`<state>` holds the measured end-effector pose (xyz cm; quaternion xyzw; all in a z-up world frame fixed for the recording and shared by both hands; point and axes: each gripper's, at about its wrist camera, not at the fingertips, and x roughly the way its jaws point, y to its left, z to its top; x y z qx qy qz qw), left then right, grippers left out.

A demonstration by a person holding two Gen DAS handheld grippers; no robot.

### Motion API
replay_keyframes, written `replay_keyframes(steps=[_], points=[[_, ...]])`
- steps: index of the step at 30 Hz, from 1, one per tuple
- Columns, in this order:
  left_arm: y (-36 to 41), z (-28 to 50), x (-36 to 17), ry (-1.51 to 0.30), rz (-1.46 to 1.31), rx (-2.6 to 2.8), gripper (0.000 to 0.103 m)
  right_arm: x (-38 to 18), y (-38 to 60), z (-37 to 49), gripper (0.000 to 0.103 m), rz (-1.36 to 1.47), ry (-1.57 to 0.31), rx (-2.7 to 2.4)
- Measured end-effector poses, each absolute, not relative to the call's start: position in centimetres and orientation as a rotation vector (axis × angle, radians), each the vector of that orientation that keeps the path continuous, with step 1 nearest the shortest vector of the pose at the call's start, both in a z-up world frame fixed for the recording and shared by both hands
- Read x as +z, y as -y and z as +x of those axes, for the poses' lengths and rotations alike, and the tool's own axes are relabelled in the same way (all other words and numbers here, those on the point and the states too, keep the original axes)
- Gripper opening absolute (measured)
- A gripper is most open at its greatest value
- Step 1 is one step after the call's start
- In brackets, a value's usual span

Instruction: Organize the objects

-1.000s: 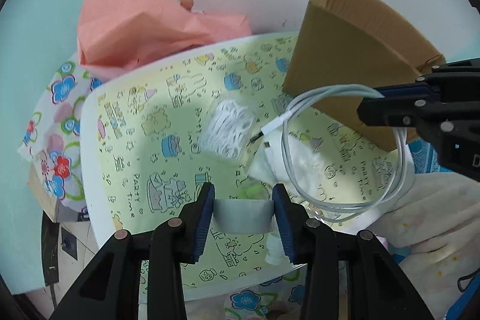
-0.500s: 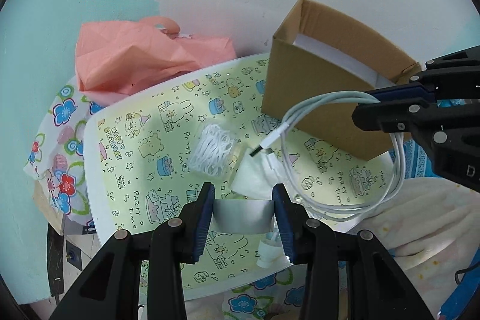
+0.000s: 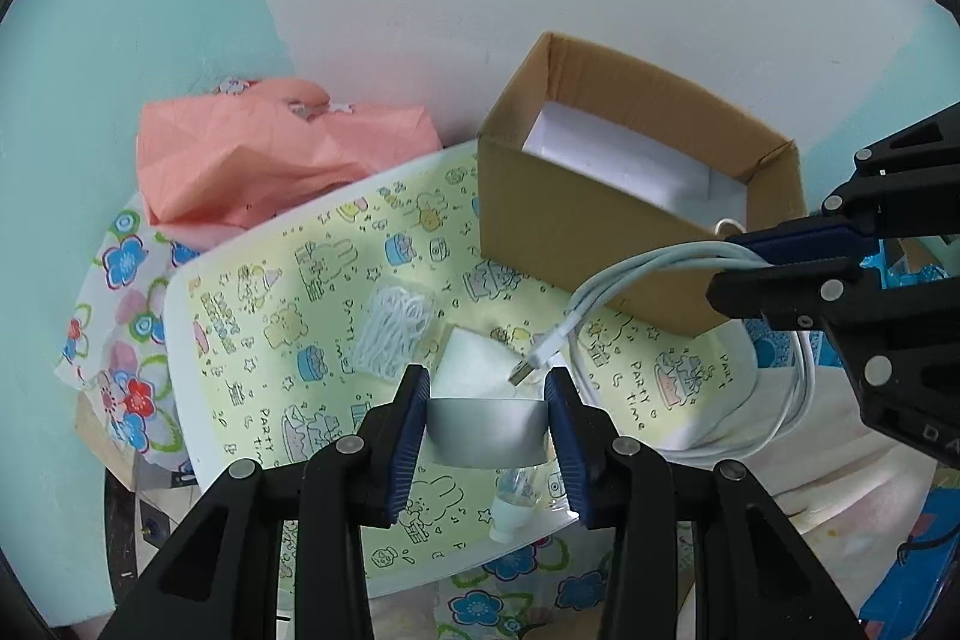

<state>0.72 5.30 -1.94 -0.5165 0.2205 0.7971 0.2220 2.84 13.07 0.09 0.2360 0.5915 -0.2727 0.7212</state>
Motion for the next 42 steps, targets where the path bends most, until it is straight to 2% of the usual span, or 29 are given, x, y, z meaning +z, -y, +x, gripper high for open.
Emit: replay_keyframes(steps=[18, 24, 34, 42], points=[[-10.0, 0.5, 5.0, -0.694, -1.326, 2.223, 0.041, 6.6, -10.4, -0.7, 0.012, 0.513, -1.239, -0.659], [-12.3, 0.1, 7.4, -0.666, -1.265, 2.214, 0.041, 8.0, -8.6, -1.9, 0.012, 0.532, -1.218, -0.681], [-16.4, -1.4, 7.7, -0.703, -1.243, 2.173, 0.041, 8.8, -5.5, -4.6, 0.012, 0.562, -1.210, -0.726], [-19.6, -3.3, 5.9, -0.716, -1.262, 2.125, 0.041, 7.4, -3.0, -6.7, 0.012, 0.602, -1.219, -0.750]])
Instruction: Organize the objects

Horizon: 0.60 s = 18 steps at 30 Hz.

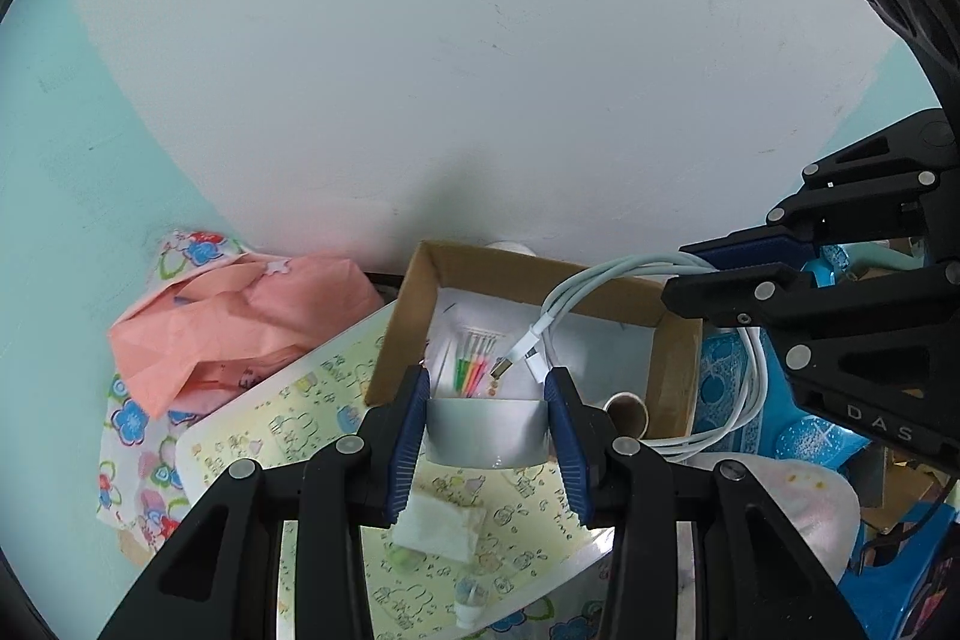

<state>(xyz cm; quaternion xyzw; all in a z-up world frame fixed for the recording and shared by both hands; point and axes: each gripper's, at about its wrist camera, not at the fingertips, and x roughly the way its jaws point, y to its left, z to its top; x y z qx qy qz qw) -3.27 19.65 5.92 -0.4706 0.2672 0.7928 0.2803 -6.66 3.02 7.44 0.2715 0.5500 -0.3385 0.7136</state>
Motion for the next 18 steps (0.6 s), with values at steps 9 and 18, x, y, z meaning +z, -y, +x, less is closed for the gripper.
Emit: replay_keyframes(steps=[9, 18], points=[[-22.0, -5.7, 2.4, -0.735, -1.313, 2.090, 0.041, 5.0, -0.5, -8.7, 0.012, 0.648, -1.233, -0.756], [-22.8, -6.7, -1.8, -0.805, -1.373, 2.058, 0.042, 2.5, 0.3, -8.8, 0.012, 0.679, -1.250, -0.732]])
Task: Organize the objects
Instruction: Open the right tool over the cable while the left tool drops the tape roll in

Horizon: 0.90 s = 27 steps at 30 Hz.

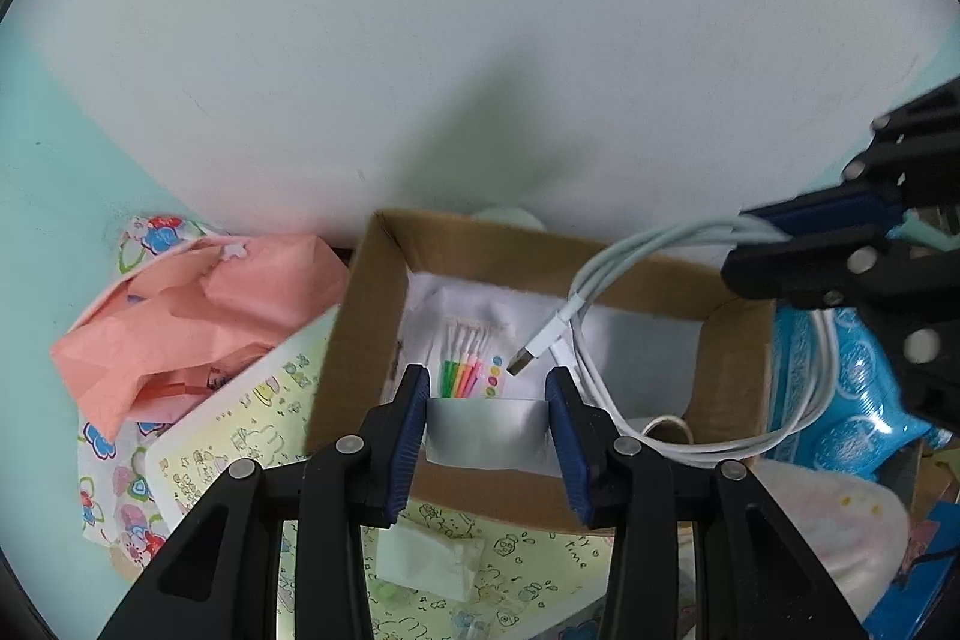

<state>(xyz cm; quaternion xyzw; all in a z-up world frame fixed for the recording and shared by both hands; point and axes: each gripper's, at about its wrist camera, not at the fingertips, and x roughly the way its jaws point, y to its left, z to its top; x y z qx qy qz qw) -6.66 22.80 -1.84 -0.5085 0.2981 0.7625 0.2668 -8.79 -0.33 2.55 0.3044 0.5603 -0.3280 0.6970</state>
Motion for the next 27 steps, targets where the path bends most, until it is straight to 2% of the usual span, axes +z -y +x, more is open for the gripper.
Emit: replay_keyframes(steps=[1, 3, 4, 5, 8, 14, 23, 25, 27], points=[[-22.8, -6.6, -2.2, -0.816, -1.378, 2.053, 0.044, 2.4, 0.3, -8.8, 0.012, 0.680, -1.250, -0.729], [-22.9, -6.5, -3.0, -0.851, -1.384, 2.052, 0.057, 2.0, 0.3, -8.8, 0.012, 0.682, -1.253, -0.723], [-22.9, -6.5, -3.2, -0.862, -1.383, 2.056, 0.068, 1.8, 0.4, -8.7, 0.012, 0.686, -1.255, -0.722], [-22.9, -6.4, -3.4, -0.869, -1.377, 2.062, 0.076, 1.7, 0.5, -8.7, 0.012, 0.686, -1.259, -0.721], [-22.8, -6.2, -3.4, -0.876, -1.368, 2.071, 0.084, 1.2, 0.6, -8.6, 0.012, 0.688, -1.268, -0.721], [-21.9, -5.8, -3.2, -0.953, -1.361, 2.095, 0.092, 1.0, 0.6, -8.2, 0.012, 0.688, -1.265, -0.718], [-20.5, -6.2, -3.9, -0.965, -1.379, 2.096, 0.096, -0.4, 1.1, -7.7, 0.014, 0.712, -1.246, -0.722], [-20.2, -6.3, -4.1, -0.945, -1.394, 2.087, 0.096, -0.8, 1.3, -7.5, 0.022, 0.718, -1.259, -0.738], [-20.0, -6.4, -4.4, -0.938, -1.405, 2.081, 0.096, -1.5, 1.5, -7.2, 0.069, 0.727, -1.307, -0.753]])
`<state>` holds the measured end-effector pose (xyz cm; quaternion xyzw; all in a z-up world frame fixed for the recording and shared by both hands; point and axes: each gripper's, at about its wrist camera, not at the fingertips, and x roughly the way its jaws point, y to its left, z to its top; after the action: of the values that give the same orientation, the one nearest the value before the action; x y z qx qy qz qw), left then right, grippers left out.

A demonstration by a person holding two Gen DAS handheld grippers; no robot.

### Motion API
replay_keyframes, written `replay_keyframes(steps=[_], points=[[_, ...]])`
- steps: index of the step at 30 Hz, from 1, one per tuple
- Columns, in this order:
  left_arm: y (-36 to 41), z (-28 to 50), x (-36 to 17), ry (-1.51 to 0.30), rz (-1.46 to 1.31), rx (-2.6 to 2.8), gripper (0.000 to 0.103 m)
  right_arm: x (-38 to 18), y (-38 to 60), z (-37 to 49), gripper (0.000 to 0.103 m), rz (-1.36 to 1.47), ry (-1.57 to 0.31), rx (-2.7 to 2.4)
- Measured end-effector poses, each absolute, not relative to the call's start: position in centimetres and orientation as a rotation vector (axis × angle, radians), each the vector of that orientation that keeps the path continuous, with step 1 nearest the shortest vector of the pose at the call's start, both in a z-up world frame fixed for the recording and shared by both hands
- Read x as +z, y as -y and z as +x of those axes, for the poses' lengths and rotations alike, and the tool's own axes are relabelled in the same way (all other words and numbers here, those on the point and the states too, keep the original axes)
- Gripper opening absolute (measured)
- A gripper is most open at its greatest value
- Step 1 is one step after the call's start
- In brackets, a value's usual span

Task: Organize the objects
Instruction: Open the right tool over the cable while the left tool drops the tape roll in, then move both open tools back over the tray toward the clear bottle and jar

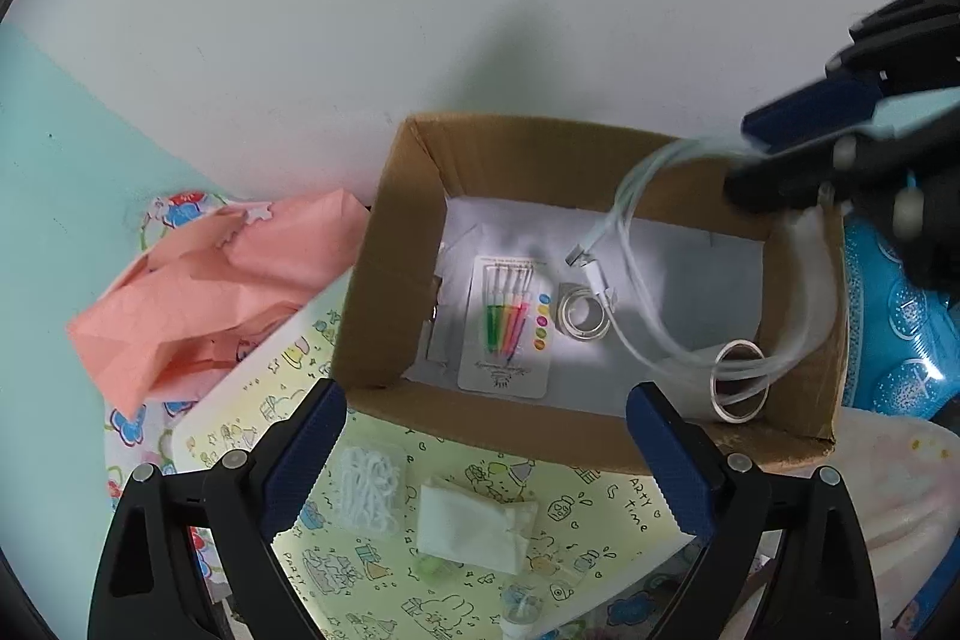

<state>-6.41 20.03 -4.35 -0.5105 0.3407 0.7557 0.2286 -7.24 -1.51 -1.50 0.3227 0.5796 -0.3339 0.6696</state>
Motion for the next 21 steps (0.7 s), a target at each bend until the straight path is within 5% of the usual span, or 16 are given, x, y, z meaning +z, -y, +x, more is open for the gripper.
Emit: replay_keyframes(steps=[6, 21], points=[[-19.2, -6.7, -4.6, -0.899, -1.434, 2.095, 0.097, -1.8, 0.7, -6.7, 0.081, 0.632, -1.294, -0.791], [-15.7, -4.7, -3.2, -0.831, -1.453, 2.147, 0.098, -1.8, -2.4, -5.4, 0.085, 0.680, -1.288, -0.770]])
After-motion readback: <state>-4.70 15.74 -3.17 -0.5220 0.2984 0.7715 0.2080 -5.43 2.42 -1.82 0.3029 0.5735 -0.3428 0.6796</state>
